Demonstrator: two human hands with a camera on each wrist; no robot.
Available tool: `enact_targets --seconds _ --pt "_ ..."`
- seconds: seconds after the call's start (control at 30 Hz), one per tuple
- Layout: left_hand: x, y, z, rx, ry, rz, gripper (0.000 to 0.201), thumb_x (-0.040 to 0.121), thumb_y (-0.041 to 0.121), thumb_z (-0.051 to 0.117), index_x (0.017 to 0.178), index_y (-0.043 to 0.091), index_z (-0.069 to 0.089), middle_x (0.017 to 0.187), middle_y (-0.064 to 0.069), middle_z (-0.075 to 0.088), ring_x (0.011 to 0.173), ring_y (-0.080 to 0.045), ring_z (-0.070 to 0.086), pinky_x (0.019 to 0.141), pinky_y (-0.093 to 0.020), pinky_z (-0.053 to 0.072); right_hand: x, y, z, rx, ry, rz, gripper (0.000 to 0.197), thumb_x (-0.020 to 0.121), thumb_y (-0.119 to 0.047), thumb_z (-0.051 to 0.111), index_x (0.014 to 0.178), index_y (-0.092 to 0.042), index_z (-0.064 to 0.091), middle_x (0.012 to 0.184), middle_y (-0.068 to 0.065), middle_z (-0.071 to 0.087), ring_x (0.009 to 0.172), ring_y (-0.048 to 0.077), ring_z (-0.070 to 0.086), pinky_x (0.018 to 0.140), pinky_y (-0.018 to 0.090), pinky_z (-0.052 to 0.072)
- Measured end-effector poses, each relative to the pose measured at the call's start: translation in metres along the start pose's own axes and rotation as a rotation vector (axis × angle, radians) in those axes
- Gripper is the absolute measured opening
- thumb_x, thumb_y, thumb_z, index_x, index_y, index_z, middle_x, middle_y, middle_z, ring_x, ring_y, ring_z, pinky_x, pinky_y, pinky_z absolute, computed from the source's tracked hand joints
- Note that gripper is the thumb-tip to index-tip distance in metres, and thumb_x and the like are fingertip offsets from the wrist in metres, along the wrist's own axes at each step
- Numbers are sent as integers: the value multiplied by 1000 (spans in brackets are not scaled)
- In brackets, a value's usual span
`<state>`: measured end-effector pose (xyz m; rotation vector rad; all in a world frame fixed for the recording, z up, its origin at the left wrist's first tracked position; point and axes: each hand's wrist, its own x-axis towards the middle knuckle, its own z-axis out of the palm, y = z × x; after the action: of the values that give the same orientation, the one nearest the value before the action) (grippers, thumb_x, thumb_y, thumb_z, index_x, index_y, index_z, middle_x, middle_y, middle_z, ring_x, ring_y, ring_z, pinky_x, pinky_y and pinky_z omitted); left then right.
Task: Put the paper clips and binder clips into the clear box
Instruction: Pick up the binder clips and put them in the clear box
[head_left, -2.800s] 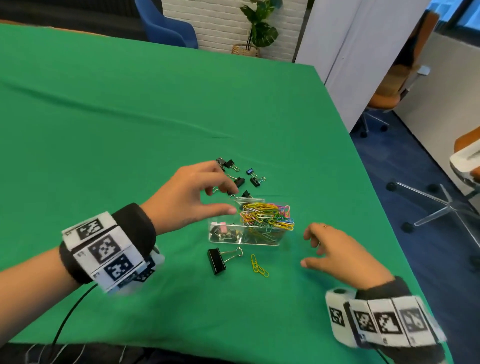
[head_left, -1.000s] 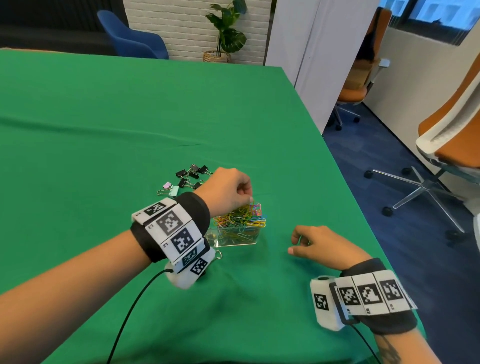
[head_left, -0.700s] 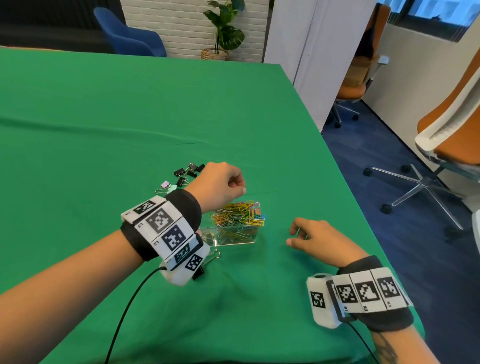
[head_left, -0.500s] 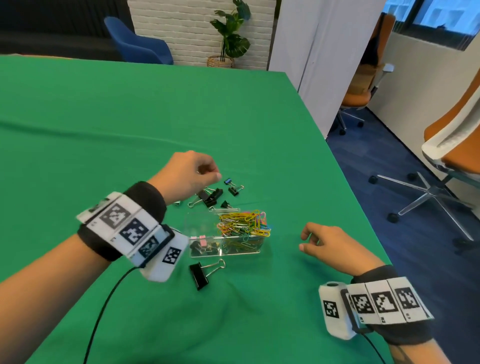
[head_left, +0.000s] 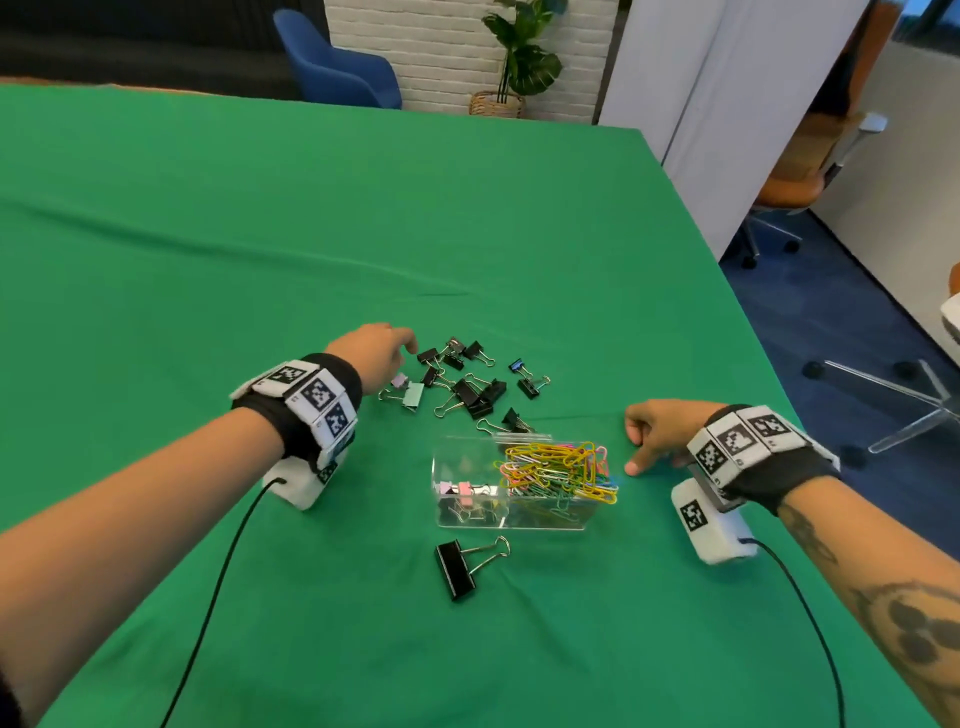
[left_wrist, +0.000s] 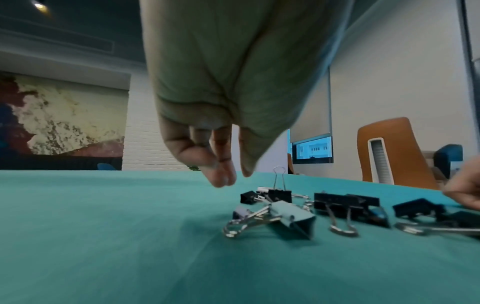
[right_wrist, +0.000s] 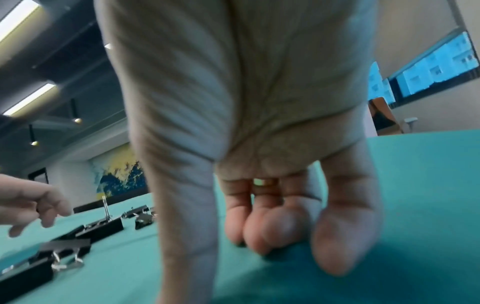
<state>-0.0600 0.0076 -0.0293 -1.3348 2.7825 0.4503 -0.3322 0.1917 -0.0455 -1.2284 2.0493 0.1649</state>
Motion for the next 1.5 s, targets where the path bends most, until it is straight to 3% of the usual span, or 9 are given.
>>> enact_targets --seconds 0.1,0.23,0.6,0.73,0.8,0.87,1.07,1.23,1.5 --pt "16 -4 -2 26 -9 -43 39 87 -8 39 115 14 56 113 -12 58 97 -26 58 87 -36 50 6 -1 -1 -40 -25 34 40 73 -16 77 67 -16 37 63 0 42 49 10 36 32 11 30" --pt "21 -8 4 36 -203 -43 44 81 3 63 122 17 56 119 -9 59 99 -24 59 88 -32 51 12 -3 -3 -122 -33 47 41 73 -19 77 66 -17 36 62 -2 42 51 9 36 43 16 32" --pt "2 -8 9 164 -160 129 39 85 22 62 123 23 56 123 -7 56 108 -23 55 94 -33 43 12 -11 -7 -232 -36 76 41 71 -26 77 65 -17 38 63 -4 43 55 9 37 50 19 30" --pt "-1 -4 14 163 -73 136 28 86 23 60 114 20 63 113 -5 60 101 -23 57 90 -36 49 11 -11 -8 -298 148 -10 59 59 -33 84 104 -16 49 103 2 49 98 23 52 78 31 45" --pt "-1 -4 15 155 -57 138 23 88 20 57 109 18 65 108 -6 63 97 -23 59 87 -36 50 11 -16 -8 -189 183 -87 75 65 -31 81 126 -16 42 127 9 40 119 28 44 99 35 41" --pt "2 -4 14 108 -52 130 21 89 19 54 107 14 65 105 -7 66 93 -22 61 86 -34 51 12 -27 -11 -120 204 -144 69 74 -31 74 132 -15 39 135 11 38 123 27 43 105 34 37" --pt "18 9 6 -84 35 98 26 88 17 54 113 11 60 105 -11 57 83 -19 50 88 -33 46 37 -85 -45 -213 321 -316 41 86 -23 62 124 -11 50 129 10 52 115 24 52 99 33 41" --pt "24 17 12 -34 -35 99 22 88 18 55 107 10 61 99 -6 48 93 -22 51 88 -30 42 57 -109 -51 -359 144 -296 39 77 -24 72 109 -7 58 110 9 63 96 22 57 93 34 47" --pt "19 13 12 -183 49 116 18 88 14 52 101 6 60 96 -9 62 75 -18 50 71 -25 38 64 -96 -27 -423 143 -372 35 78 -26 71 102 -6 56 95 6 52 86 19 47 77 29 43"
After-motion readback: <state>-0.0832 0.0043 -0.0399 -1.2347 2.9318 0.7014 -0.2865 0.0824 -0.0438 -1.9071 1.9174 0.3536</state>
